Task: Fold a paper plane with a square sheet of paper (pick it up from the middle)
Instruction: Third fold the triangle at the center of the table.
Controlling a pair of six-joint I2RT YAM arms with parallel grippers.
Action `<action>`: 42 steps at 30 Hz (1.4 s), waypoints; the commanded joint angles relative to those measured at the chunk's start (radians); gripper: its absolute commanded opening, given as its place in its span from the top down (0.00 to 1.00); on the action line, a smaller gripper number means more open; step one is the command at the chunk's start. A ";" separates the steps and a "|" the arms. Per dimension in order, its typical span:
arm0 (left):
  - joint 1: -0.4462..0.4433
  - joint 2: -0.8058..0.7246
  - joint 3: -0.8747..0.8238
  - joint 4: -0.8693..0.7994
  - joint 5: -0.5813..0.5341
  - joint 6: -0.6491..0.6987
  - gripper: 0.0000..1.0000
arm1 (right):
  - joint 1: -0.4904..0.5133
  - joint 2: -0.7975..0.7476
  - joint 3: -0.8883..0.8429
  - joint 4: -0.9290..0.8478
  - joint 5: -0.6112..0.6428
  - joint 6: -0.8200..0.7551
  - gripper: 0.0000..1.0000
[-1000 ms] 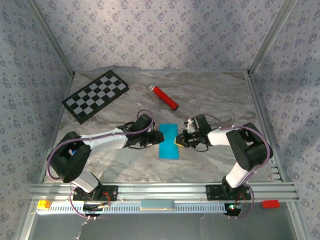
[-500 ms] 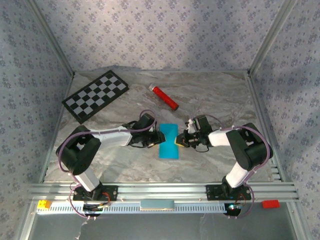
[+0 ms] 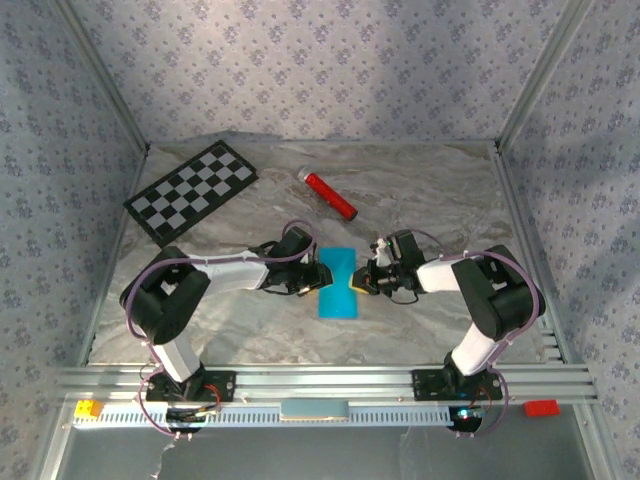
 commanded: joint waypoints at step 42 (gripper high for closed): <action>0.014 0.019 -0.011 0.059 0.017 -0.033 0.68 | -0.014 0.041 -0.031 -0.076 0.059 -0.004 0.99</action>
